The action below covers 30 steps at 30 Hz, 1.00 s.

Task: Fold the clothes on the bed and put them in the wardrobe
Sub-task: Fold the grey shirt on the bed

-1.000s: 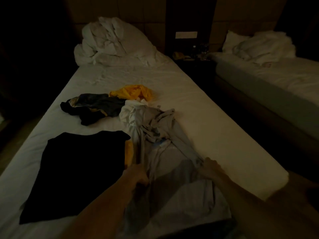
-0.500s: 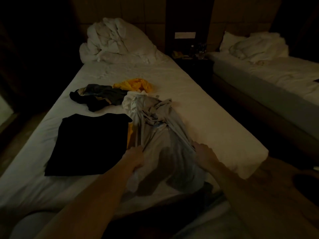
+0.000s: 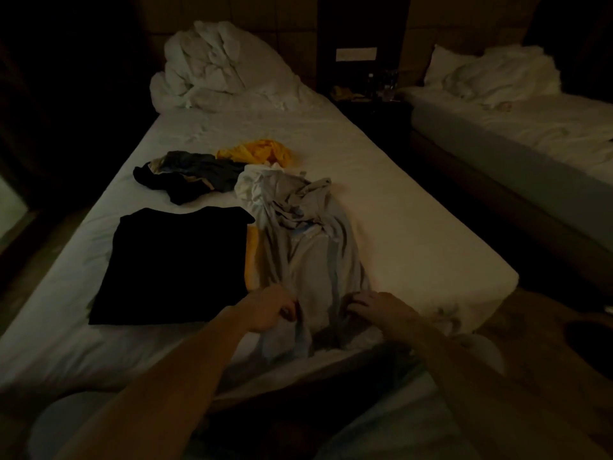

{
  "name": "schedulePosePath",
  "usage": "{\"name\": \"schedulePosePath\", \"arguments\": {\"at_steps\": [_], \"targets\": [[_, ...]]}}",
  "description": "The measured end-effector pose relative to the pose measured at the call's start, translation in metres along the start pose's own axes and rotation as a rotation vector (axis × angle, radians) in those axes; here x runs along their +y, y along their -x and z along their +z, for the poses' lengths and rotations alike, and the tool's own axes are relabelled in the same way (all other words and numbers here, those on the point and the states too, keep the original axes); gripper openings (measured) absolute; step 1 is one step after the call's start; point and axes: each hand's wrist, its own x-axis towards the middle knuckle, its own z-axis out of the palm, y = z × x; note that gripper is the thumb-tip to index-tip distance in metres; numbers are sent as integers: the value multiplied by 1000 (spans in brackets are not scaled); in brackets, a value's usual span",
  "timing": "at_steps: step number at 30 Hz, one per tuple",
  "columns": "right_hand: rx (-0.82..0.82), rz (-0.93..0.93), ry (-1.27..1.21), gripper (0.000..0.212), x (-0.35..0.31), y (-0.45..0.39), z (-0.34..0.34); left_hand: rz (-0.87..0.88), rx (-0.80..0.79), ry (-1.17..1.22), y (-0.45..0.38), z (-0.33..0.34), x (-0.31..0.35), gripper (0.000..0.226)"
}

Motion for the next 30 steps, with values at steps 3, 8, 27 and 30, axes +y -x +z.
{"name": "schedulePosePath", "arguments": {"at_steps": [3, 8, 27, 30], "targets": [[-14, -28, 185, 90, 4, -8, 18, 202, -3, -112, -1, 19, -8, 42], [-37, -34, 227, 91, -8, -15, 24, 236, -120, -90, 0, 22, -6, 70], [161, 335, -583, 54, 20, -42, -45, -280, 331, 496, -29, 16, -14, 30], [308, 426, -941, 39, 31, -64, -72, -437, 499, 984, -43, -13, -22, 27]]}}
